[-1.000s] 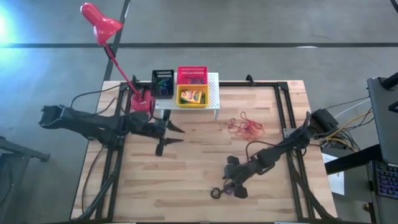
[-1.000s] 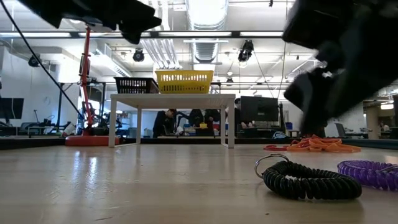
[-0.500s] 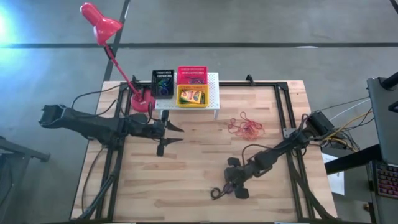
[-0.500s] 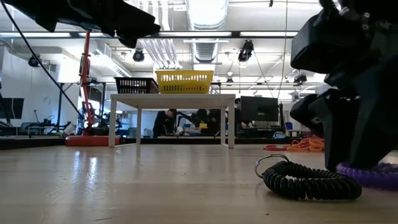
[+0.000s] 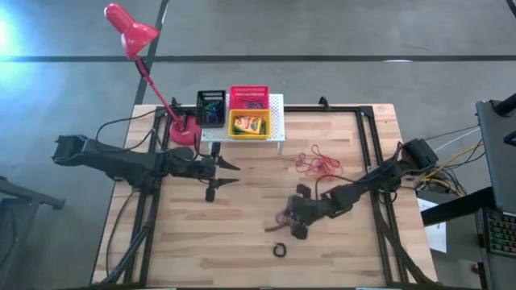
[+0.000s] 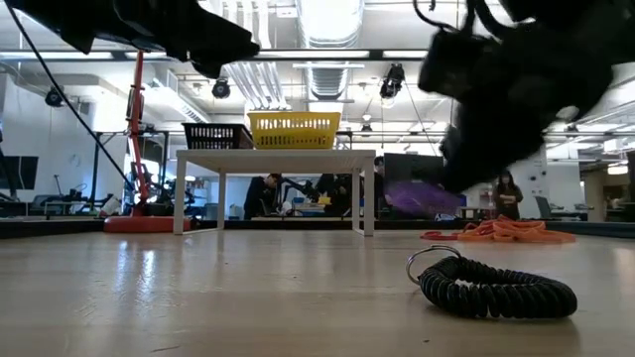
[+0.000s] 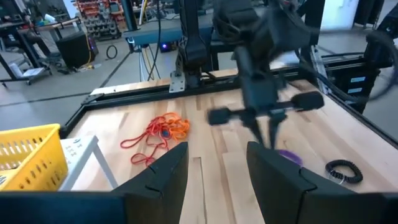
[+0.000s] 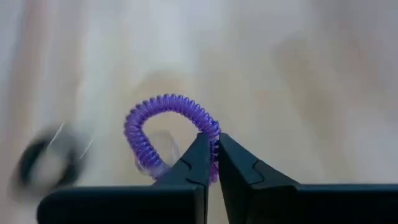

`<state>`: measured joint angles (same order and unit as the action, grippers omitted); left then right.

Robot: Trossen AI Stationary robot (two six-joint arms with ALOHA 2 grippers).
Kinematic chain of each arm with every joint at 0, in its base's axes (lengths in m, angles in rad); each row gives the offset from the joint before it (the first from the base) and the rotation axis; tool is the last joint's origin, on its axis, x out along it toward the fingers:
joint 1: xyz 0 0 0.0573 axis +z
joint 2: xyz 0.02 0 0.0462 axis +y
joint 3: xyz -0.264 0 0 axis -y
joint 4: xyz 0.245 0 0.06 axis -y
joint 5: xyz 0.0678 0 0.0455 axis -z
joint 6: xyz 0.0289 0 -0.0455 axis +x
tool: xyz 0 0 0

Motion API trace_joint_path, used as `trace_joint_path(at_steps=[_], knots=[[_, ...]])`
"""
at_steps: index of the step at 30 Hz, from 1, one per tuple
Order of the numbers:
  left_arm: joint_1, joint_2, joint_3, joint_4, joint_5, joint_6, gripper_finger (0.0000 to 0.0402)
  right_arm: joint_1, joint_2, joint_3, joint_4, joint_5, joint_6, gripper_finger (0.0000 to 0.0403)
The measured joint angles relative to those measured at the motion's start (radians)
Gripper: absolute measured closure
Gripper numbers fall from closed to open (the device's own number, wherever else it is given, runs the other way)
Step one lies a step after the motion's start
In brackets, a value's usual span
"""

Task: Pick & Place Office Desk Supplies
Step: Put the purple spring keychain into the black bin on the shelf

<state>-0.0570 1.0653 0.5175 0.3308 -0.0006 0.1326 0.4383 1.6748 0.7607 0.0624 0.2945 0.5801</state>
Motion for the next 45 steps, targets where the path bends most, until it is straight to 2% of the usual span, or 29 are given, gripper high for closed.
trace_joint_path(at_steps=[4, 9, 15, 21, 25, 29, 34, 36, 42, 45], knots=[[0.0, 0.071, 0.0, 0.052, 0.0, 0.0, 0.0236, -0.007, -0.011, -0.033, 0.114, 0.234, 0.047, 0.0389], [0.0, 0.179, 0.001, 0.185, 0.0, -0.002, 0.0236, -0.01, -0.024, -0.091, 0.38, 0.442, 0.064, 0.0389], [0.0, 0.312, 0.001, 0.383, 0.007, -0.033, 0.0236, -0.007, -0.077, -0.15, 0.686, 0.591, -0.058, 0.0389], [0.001, 0.436, 0.044, 0.484, 0.018, -0.155, 0.0233, -0.009, -0.12, -0.163, 0.741, 0.599, -0.137, 0.039], [0.001, 0.51, 0.115, 0.506, 0.088, -0.229, 0.022, -0.01, -0.121, -0.171, 0.733, 0.6, -0.138, 0.039], [0.0, 0.571, 0.187, 0.493, 0.169, -0.191, 0.0198, -0.009, -0.118, -0.179, 0.723, 0.603, -0.125, 0.039], [-0.001, 0.619, 0.246, 0.481, 0.172, -0.143, 0.017, -0.009, -0.117, -0.184, 0.719, 0.604, -0.121, 0.039], [0.0, 0.63, 0.263, 0.461, 0.161, -0.144, 0.0163, -0.009, -0.117, -0.186, 0.72, 0.604, -0.12, 0.039], [0.0, 0.634, 0.303, 0.353, -0.005, -0.139, 0.0158, -0.009, -0.117, -0.191, 0.719, 0.6, -0.116, 0.039], [0.0, 0.634, 0.31, 0.345, -0.016, -0.139, 0.0158, -0.009, -0.117, -0.192, 0.721, 0.599, -0.116, 0.039]])
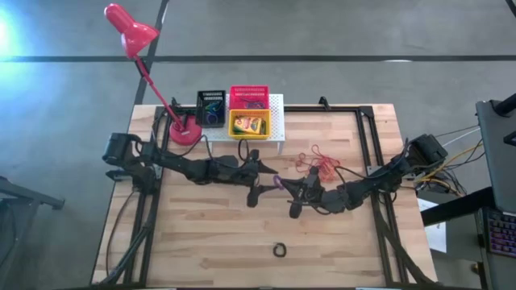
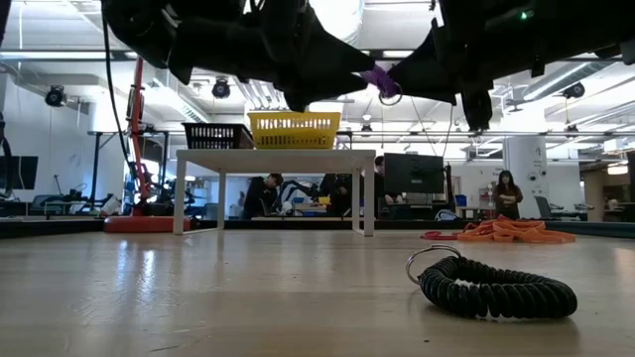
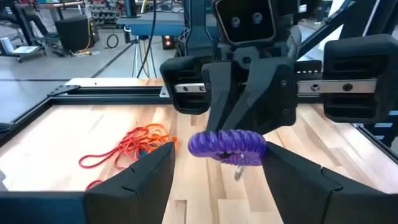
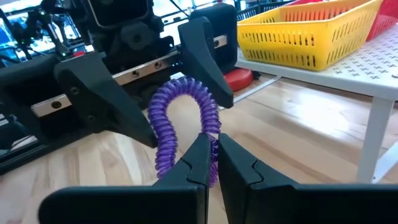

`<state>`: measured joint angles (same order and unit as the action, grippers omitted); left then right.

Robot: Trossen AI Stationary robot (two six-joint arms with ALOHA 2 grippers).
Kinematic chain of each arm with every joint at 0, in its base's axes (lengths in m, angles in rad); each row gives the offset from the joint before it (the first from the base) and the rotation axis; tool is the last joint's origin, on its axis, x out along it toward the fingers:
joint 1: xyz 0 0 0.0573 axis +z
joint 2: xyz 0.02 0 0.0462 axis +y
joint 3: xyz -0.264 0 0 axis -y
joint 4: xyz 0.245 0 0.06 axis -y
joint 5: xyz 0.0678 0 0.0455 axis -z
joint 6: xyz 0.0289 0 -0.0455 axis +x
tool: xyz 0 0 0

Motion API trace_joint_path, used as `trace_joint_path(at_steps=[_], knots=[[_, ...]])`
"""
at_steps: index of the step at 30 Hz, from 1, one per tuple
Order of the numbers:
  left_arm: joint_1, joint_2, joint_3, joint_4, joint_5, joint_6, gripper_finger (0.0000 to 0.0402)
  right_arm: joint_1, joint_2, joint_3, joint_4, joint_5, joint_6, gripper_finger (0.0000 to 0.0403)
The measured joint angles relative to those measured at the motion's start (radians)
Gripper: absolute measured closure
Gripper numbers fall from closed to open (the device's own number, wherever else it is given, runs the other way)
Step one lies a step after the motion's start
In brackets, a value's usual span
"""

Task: Pick & Place Office Desk Supplies
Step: Put the purple spring keychain into the black bin on the shelf

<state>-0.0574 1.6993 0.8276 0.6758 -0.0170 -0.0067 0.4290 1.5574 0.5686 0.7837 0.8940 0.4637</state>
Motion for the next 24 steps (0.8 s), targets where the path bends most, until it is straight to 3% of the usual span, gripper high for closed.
trace_joint_path(at_steps=[9, 24], knots=[[-0.004, 0.0, 0.0, 0.008, 0.026, 0.014, 0.0178, 0.0, 0.0, 0.0, 0.004, -0.004, 0.0, 0.039], [-0.005, 0.0, 0.0, 0.069, 0.032, 0.007, 0.0363, 0.0, 0.0, 0.0, -0.008, -0.013, 0.001, 0.039]])
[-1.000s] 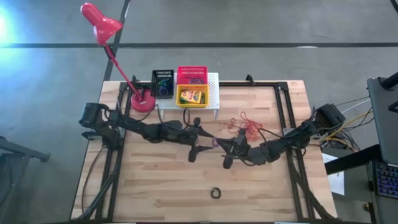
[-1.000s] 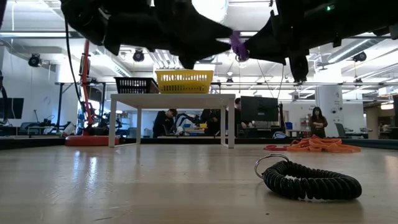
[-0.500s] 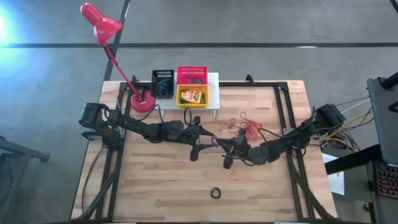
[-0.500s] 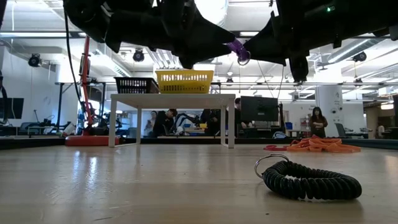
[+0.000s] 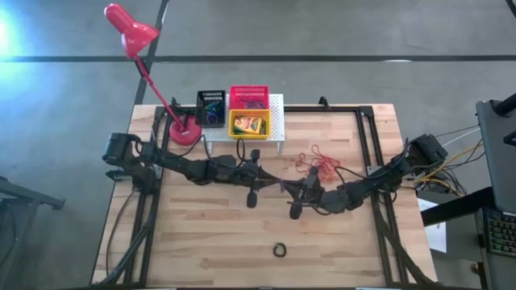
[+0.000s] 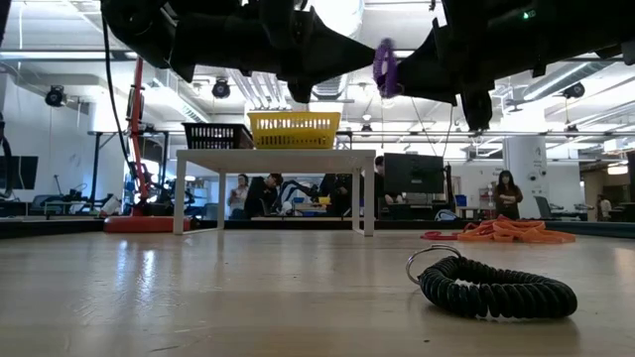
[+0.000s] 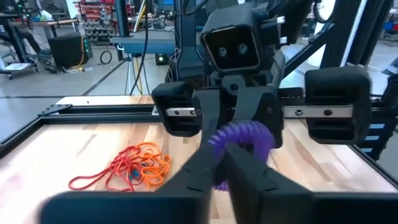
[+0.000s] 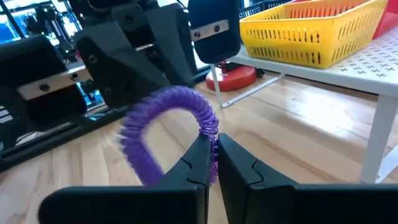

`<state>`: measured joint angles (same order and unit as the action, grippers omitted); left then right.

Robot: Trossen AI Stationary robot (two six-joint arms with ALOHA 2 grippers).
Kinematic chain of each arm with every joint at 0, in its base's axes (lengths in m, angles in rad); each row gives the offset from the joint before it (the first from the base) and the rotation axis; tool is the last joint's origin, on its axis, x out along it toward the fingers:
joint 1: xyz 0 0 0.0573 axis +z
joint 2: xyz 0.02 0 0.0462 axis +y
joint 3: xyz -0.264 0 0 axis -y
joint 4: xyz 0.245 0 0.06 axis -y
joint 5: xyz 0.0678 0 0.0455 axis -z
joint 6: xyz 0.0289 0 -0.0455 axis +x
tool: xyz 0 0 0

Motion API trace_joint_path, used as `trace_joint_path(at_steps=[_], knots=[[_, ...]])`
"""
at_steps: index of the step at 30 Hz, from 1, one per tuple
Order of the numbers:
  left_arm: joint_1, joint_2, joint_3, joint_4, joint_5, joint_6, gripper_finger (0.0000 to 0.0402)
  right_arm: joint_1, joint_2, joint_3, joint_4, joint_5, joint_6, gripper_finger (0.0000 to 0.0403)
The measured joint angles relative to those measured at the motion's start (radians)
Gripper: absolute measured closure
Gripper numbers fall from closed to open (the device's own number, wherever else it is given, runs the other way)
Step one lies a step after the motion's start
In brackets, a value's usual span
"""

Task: Pick & Place Office Desk Supplies
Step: Put the purple spring keychain into the black bin on the shelf

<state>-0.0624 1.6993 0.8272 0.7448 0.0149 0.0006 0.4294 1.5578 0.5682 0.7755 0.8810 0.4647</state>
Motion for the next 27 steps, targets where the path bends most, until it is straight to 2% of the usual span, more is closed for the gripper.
trace_joint_path(at_steps=[2, 8, 14, 19, 25, 27], knots=[[0.0, 0.0, 0.0, 0.0, 0.009, 0.0, 0.039, 0.0, 0.0, 0.0, -0.02, -0.001, 0.009, 0.039], [-0.002, -0.009, -0.001, -0.023, 0.012, 0.0, 0.0399, 0.0, 0.0, 0.0, -0.109, -0.049, 0.055, 0.0378], [-0.003, -0.079, -0.002, -0.17, 0.012, 0.024, 0.04, -0.023, -0.029, 0.0, -0.262, -0.211, 0.204, 0.0302], [-0.004, -0.145, -0.004, -0.291, 0.006, 0.062, 0.04, -0.028, -0.072, -0.001, -0.337, -0.231, 0.218, 0.0238], [-0.004, -0.188, -0.004, -0.472, 0.016, 0.061, 0.0401, -0.027, -0.097, 0.0, -0.398, -0.274, 0.21, 0.0207], [-0.004, -0.167, -0.016, -0.474, 0.04, 0.046, 0.0397, -0.023, -0.097, 0.0, -0.435, -0.287, 0.217, 0.0205]])
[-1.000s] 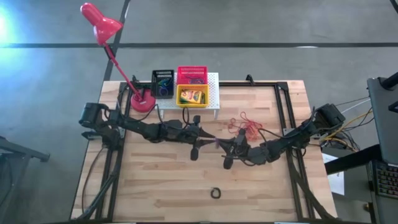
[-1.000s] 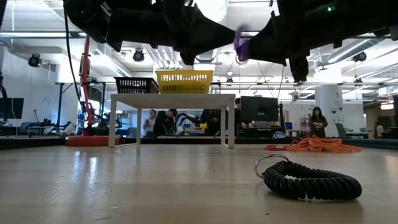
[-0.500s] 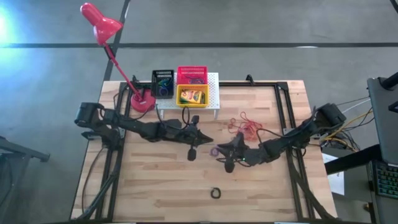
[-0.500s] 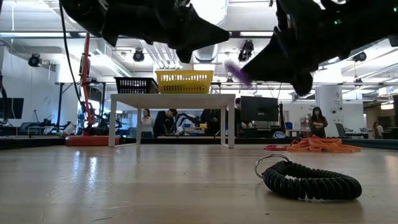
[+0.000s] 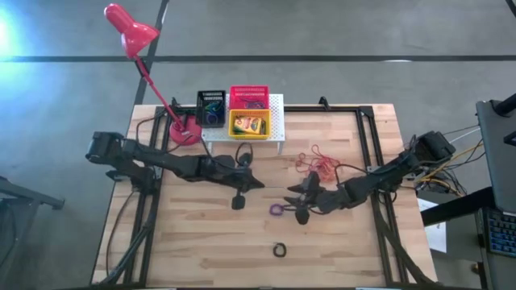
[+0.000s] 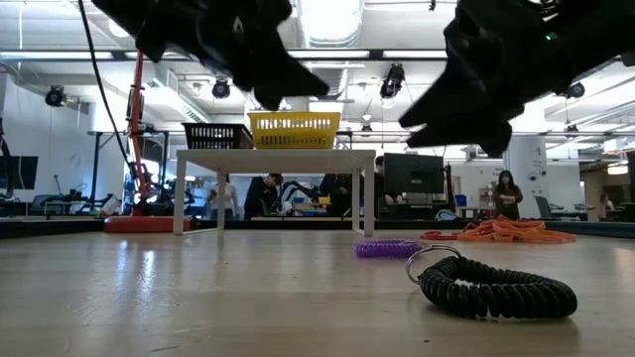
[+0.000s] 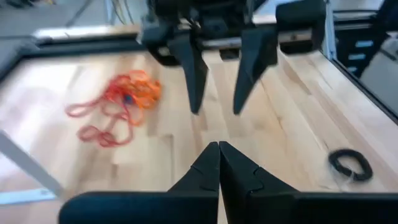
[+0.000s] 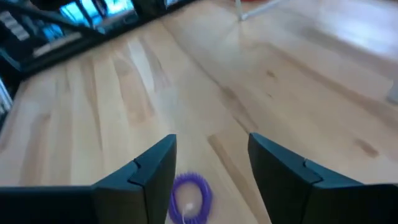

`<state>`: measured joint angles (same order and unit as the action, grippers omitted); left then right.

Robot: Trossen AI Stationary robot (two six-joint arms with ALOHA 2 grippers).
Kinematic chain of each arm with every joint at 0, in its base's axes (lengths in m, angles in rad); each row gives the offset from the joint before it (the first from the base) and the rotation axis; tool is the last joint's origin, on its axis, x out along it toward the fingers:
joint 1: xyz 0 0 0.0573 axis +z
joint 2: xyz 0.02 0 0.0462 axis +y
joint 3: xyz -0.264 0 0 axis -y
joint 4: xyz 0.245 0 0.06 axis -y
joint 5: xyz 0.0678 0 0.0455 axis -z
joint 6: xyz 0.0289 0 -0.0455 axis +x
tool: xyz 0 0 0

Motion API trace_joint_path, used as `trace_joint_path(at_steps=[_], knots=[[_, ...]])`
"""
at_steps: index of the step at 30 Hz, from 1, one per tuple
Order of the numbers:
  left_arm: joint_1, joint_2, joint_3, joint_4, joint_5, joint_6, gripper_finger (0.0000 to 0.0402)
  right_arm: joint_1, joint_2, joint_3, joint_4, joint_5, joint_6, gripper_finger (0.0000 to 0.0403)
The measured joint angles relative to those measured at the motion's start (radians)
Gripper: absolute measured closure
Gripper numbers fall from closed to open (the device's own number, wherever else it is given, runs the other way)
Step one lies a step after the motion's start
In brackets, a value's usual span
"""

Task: Pick & Place Office Desk Supplies
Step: Put the purple spring keychain into the black bin on the shelf

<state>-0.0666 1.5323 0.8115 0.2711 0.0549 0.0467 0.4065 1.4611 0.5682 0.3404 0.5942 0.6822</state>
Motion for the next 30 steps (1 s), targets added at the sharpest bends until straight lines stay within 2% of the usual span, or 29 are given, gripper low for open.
trace_joint_path(at_steps=[5, 9, 13, 17, 20, 23, 30], knots=[[0.0, 0.097, -0.011, 0.036, 0.043, -0.008, 0.0365, 0.03, 0.03, 0.0, -0.091, -0.001, 0.093, 0.0212], [-0.004, 0.201, 0.009, 0.112, 0.078, -0.099, 0.0319, 0.099, 0.046, -0.002, -0.142, 0.034, 0.214, 0.022], [-0.01, 0.318, 0.082, 0.095, 0.142, -0.199, 0.0272, 0.19, 0.057, -0.003, -0.158, 0.194, 0.307, 0.0228], [-0.029, 0.418, 0.169, 0.007, 0.14, -0.209, 0.0242, 0.26, 0.06, -0.006, -0.162, 0.365, 0.352, 0.0234], [-0.031, 0.466, 0.229, -0.043, 0.062, -0.215, 0.0234, 0.281, 0.06, -0.006, -0.16, 0.426, 0.363, 0.0237], [-0.027, 0.499, 0.256, -0.065, -0.03, -0.252, 0.0235, 0.283, 0.06, -0.006, -0.156, 0.431, 0.363, 0.0237], [-0.023, 0.526, 0.249, -0.056, -0.059, -0.283, 0.0256, 0.281, 0.06, -0.006, -0.153, 0.431, 0.359, 0.0239]])
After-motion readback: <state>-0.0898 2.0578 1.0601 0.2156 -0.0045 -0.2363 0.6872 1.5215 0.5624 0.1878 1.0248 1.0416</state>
